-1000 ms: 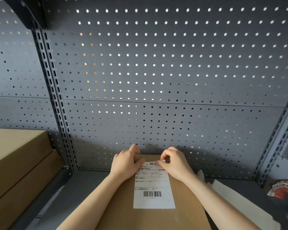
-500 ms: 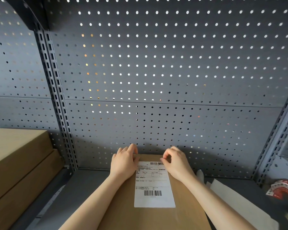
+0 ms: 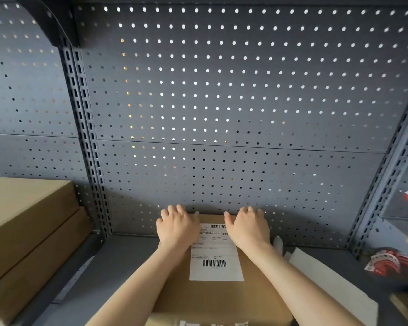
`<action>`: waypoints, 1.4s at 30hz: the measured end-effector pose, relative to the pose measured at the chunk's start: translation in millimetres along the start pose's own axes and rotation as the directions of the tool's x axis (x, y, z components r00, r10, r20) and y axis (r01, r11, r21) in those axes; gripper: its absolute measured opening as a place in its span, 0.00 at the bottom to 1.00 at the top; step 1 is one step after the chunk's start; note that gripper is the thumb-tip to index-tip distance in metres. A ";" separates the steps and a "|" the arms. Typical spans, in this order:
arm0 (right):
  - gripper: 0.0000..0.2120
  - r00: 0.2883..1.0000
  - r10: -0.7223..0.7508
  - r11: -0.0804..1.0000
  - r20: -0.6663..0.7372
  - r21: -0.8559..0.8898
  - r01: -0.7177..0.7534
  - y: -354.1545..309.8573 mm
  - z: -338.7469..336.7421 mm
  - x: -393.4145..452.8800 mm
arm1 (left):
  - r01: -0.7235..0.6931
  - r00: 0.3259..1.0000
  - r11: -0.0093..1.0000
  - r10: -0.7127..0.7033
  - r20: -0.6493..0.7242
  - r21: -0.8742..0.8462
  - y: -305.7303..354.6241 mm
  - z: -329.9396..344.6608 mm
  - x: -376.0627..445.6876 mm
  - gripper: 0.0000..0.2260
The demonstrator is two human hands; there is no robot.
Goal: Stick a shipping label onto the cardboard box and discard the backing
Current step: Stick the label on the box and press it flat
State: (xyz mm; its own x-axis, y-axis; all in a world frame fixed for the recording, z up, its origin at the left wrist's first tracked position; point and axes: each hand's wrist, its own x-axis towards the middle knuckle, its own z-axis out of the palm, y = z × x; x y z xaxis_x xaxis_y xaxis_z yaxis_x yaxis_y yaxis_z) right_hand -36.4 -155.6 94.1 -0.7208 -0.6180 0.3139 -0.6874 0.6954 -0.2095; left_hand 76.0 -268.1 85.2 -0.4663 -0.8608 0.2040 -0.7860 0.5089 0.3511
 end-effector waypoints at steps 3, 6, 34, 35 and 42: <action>0.34 0.998 0.052 0.998 0.031 -0.046 -0.051 -9.4 1.7 -6.9 | 0.086 0.993 0.995 -0.089 0.071 0.049 13.7 4.5 -6.0 0.34; 0.35 0.996 0.091 0.995 0.012 -0.046 -0.090 -11.7 7.9 -9.5 | 0.113 0.991 0.989 -0.119 0.059 0.091 18.8 14.4 -9.2 0.39; 0.20 0.990 0.142 0.989 0.020 0.047 -0.143 -9.0 16.3 -11.2 | 0.084 0.996 0.996 -0.083 -0.038 0.023 13.5 19.6 -12.0 0.27; 0.19 0.989 0.143 0.988 0.025 0.055 -0.144 -8.0 15.6 -11.2 | 0.086 0.996 0.996 -0.085 -0.034 0.007 12.9 18.5 -12.2 0.25; 0.14 0.989 0.126 0.988 0.072 0.080 -0.131 -1.9 9.9 -12.6 | 0.060 0.998 0.998 -0.059 0.029 -0.017 4.6 7.2 -10.7 0.16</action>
State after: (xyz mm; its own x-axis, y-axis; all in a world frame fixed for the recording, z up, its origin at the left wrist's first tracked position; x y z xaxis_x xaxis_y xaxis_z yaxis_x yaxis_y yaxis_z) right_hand -26.9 -152.7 81.4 -0.8060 -0.5503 0.2180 -0.5917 0.7389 -0.3224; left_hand 74.5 -256.5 78.0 -0.4304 -0.8890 0.1565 -0.8055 0.4565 0.3778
